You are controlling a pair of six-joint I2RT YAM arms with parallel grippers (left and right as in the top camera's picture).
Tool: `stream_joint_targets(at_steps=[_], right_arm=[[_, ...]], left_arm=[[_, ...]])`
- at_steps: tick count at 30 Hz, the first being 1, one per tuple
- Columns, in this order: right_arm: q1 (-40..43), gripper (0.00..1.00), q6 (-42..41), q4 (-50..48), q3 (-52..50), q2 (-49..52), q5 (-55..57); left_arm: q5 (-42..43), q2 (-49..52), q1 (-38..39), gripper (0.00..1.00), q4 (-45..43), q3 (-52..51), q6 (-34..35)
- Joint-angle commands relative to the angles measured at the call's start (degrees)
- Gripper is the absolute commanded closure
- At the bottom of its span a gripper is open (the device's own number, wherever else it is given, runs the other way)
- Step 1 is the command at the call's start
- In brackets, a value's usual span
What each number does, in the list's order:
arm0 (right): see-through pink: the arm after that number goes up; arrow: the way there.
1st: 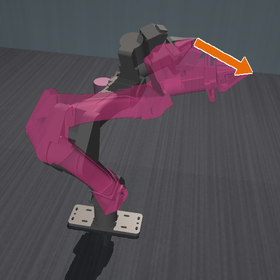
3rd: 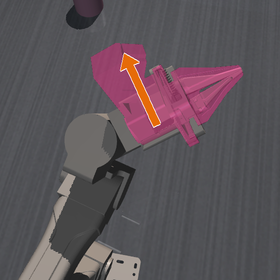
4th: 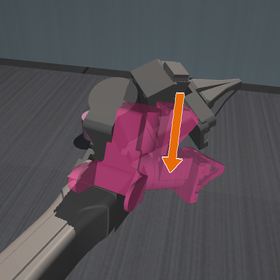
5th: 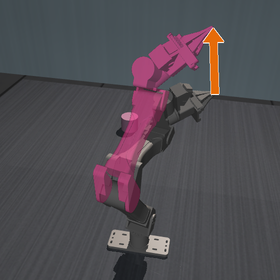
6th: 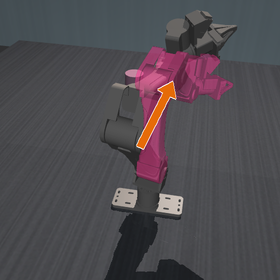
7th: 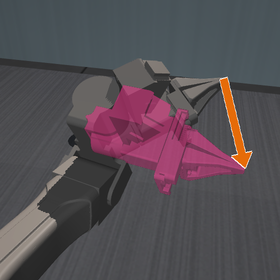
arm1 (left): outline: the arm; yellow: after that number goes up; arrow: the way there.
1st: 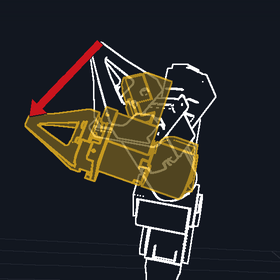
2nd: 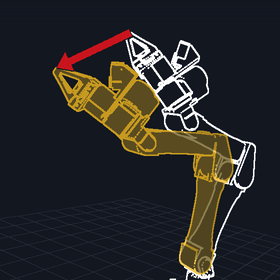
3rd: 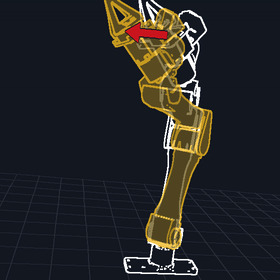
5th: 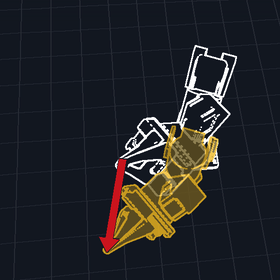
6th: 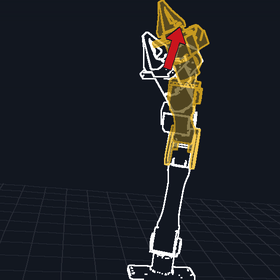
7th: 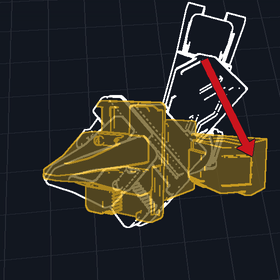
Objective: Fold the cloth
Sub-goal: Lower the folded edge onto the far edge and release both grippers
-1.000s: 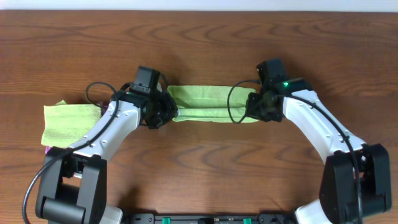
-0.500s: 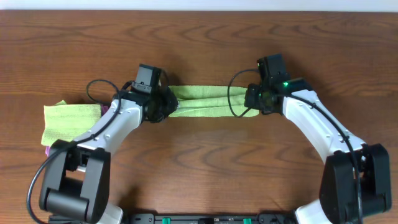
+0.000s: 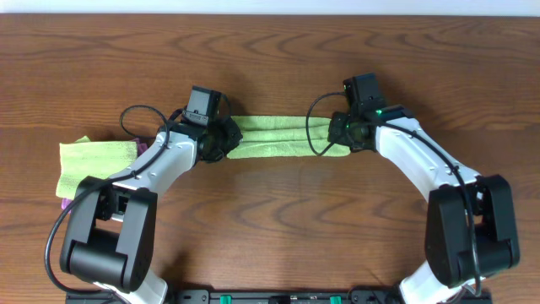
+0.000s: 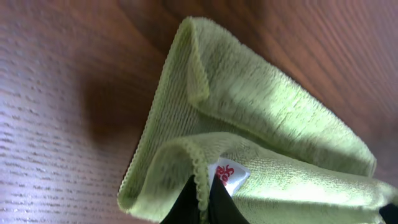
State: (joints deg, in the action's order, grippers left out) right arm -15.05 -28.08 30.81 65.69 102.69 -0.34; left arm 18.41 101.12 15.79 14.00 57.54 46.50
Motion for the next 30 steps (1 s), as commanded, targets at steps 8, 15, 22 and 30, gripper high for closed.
stream_joint_targets(at_steps=[8, 15, 22, 30], right_arm=[[-0.24, 0.99, -0.59, -1.68, 0.94, 0.57, 4.85], [-0.24, 0.99, -0.37, -2.51, 0.94, 0.57, 6.62], [-0.24, 0.99, -0.15, -5.49, 0.94, 0.57, 8.57], [-0.24, 0.99, -0.15, -7.02, 0.94, 2.36, 9.53]], left_arm=[[-5.51, 1.60, -0.50, 0.94, -3.21, 1.51, -0.17], [-5.51, 3.50, -0.50, 0.94, -6.14, 1.53, -0.17], [-7.08, 4.55, -0.50, 0.94, -8.39, 1.84, -0.22], [-8.39, 6.03, -0.50, 0.94, -10.49, 2.34, -0.72]])
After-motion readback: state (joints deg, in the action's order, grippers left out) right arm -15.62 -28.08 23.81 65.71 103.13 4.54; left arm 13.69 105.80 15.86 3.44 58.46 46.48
